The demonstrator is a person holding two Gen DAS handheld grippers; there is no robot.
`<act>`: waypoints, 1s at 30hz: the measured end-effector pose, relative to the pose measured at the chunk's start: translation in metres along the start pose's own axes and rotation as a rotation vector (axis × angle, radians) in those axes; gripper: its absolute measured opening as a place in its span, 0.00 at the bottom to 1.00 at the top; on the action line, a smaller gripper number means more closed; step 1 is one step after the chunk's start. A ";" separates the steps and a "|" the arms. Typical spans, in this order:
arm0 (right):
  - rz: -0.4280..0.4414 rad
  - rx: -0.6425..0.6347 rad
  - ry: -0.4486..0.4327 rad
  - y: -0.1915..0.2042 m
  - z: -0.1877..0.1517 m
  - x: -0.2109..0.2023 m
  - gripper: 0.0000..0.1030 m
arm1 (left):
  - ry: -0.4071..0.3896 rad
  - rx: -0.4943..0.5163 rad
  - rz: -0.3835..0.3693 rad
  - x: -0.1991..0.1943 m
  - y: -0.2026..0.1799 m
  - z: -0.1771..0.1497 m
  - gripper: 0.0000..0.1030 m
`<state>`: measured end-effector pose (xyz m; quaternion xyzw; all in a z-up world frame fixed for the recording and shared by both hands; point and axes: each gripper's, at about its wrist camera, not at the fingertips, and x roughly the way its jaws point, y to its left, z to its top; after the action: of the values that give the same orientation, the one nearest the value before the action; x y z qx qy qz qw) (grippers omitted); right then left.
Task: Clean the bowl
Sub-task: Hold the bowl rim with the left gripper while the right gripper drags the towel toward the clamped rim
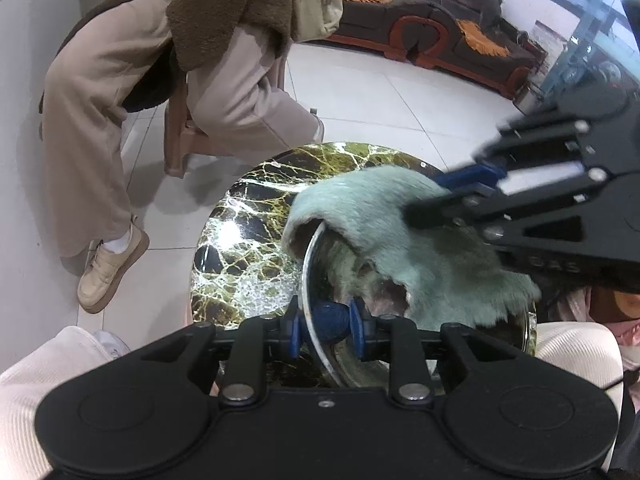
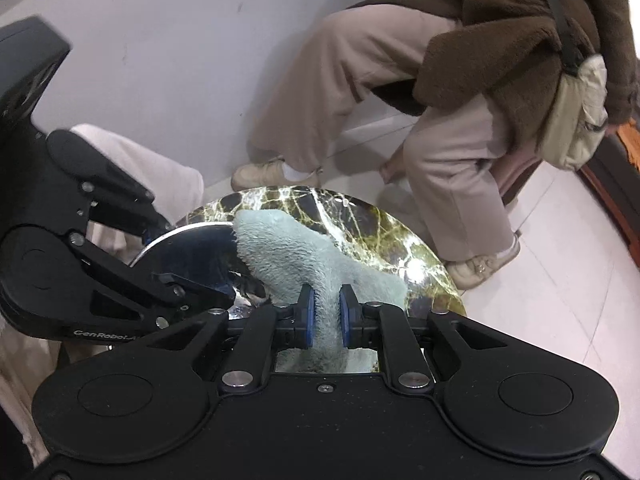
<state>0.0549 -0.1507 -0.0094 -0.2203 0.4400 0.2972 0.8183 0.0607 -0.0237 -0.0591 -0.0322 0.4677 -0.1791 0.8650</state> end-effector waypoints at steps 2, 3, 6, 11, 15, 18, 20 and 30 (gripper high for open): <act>0.014 0.123 0.006 -0.011 -0.020 -0.007 0.12 | -0.016 -0.006 0.001 -0.001 0.000 -0.003 0.22; 0.026 0.168 0.005 -0.014 -0.027 -0.009 0.12 | -0.025 -0.009 0.001 -0.002 0.000 -0.004 0.22; 0.092 0.356 -0.028 -0.026 -0.048 -0.015 0.13 | -0.043 -0.038 -0.006 -0.003 0.003 -0.005 0.19; 0.119 0.449 -0.077 -0.035 -0.056 -0.016 0.12 | -0.100 -0.036 0.015 -0.009 0.002 0.010 0.14; 0.103 0.403 -0.079 -0.034 -0.052 -0.015 0.12 | -0.078 -0.081 0.004 -0.009 0.006 0.011 0.10; 0.098 0.343 -0.072 -0.034 -0.043 -0.012 0.11 | -0.069 -0.097 0.019 -0.017 0.004 0.002 0.08; 0.105 0.267 -0.053 -0.033 -0.032 -0.005 0.11 | -0.055 -0.103 0.014 -0.021 0.003 -0.001 0.10; 0.099 0.043 -0.008 -0.020 -0.003 0.010 0.12 | -0.018 -0.087 -0.034 -0.013 0.015 0.011 0.09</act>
<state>0.0709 -0.1649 -0.0174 -0.1794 0.4534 0.3287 0.8089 0.0678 -0.0067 -0.0457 -0.0794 0.4665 -0.1730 0.8638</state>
